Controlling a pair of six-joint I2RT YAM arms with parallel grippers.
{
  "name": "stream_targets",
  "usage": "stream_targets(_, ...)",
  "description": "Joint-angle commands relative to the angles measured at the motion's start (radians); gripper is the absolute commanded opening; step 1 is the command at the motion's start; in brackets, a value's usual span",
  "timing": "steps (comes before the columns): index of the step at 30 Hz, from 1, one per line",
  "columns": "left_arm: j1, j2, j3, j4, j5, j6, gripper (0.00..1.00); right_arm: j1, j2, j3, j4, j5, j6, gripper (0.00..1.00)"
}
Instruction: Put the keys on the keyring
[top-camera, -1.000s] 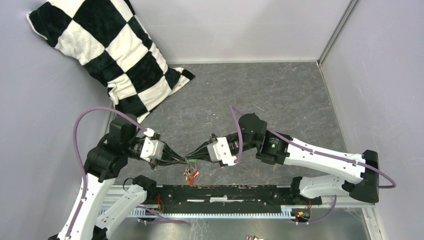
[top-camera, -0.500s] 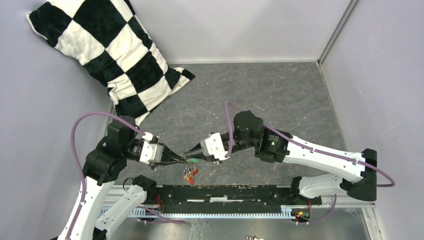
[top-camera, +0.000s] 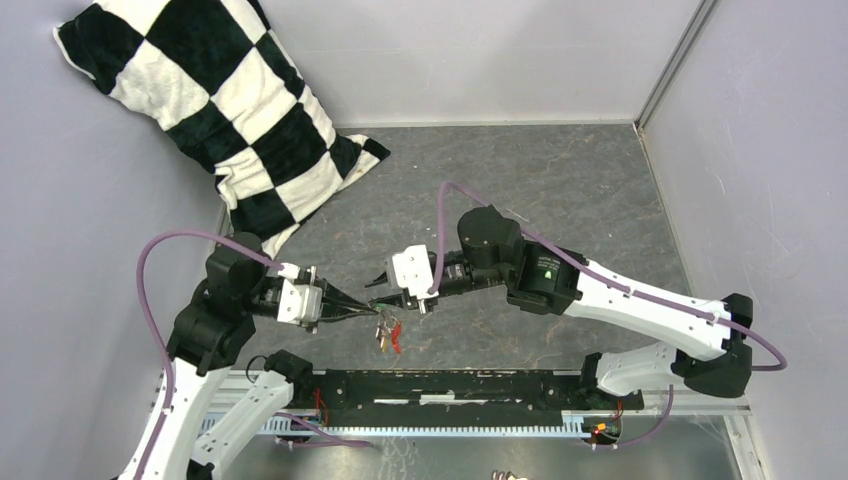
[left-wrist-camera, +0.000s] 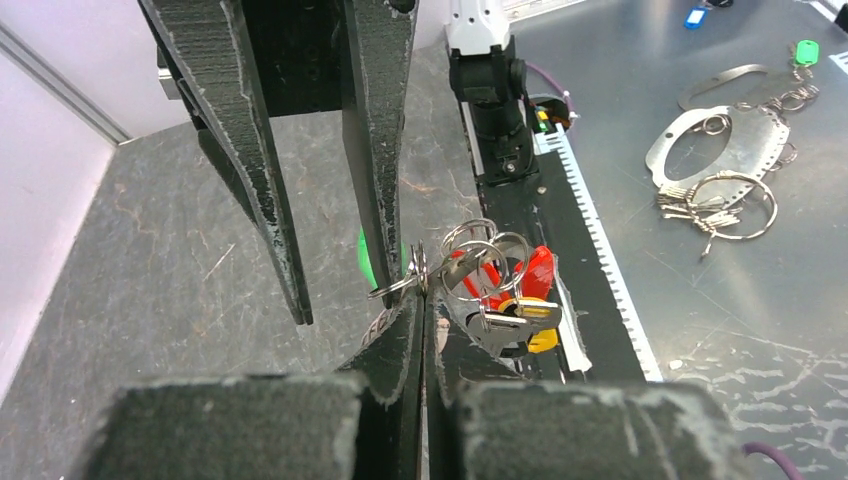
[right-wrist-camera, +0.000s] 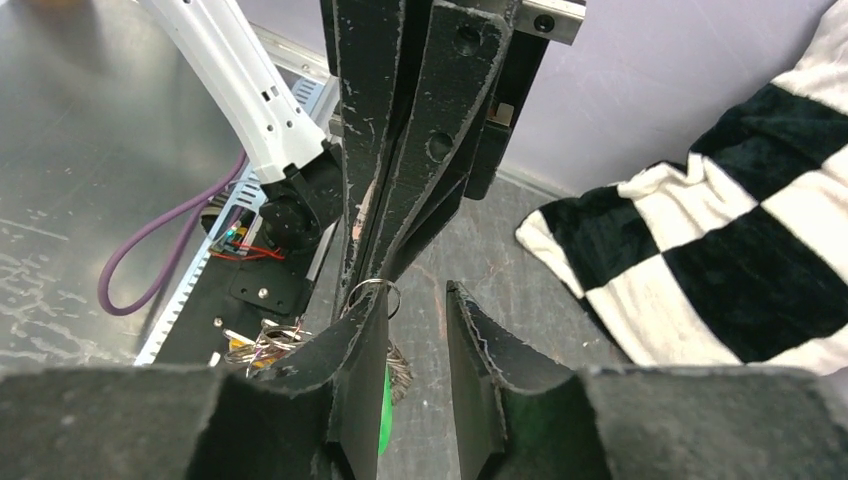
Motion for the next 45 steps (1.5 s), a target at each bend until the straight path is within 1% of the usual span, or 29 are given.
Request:
stream_targets(1, -0.003, -0.039, -0.049, 0.23, -0.021, -0.174, 0.02, 0.003, 0.034, 0.112, -0.065, 0.048, 0.006, 0.35)
stream_targets(4, -0.003, -0.073, -0.093, 0.392, -0.069, -0.292, 0.02, 0.003, 0.048, 0.153, -0.117, 0.061, 0.005, 0.38)
stream_targets(5, -0.003, -0.08, -0.1, 0.433, -0.081, -0.305, 0.02, 0.003, 0.052, 0.166, -0.13, 0.066, 0.004, 0.38)
stream_targets(9, -0.004, -0.084, -0.112, 0.497, -0.112, -0.348, 0.02, 0.003, 0.04, 0.178, -0.136, 0.091, 0.006, 0.4)
stream_targets(12, -0.003, -0.091, -0.125, 0.53, -0.104, -0.37, 0.02, 0.003, 0.044, 0.198, -0.146, 0.093, 0.005, 0.4)
stream_targets(20, -0.004, -0.091, -0.119, 0.52, -0.047, -0.377, 0.02, 0.002, 0.098, 0.326, -0.276, 0.081, -0.022, 0.42)
stream_targets(29, -0.003, -0.103, -0.125, 0.512, -0.064, -0.374, 0.02, 0.001, 0.116, 0.395, -0.368, 0.08, -0.032, 0.47)
stream_targets(37, -0.003, -0.107, -0.141, 0.532, -0.068, -0.384, 0.02, 0.002, 0.118, 0.398, -0.389, 0.082, -0.036, 0.47)
stream_targets(45, -0.003, -0.109, -0.14, 0.517, -0.06, -0.373, 0.02, -0.002, 0.108, 0.398, -0.398, 0.094, -0.045, 0.47)
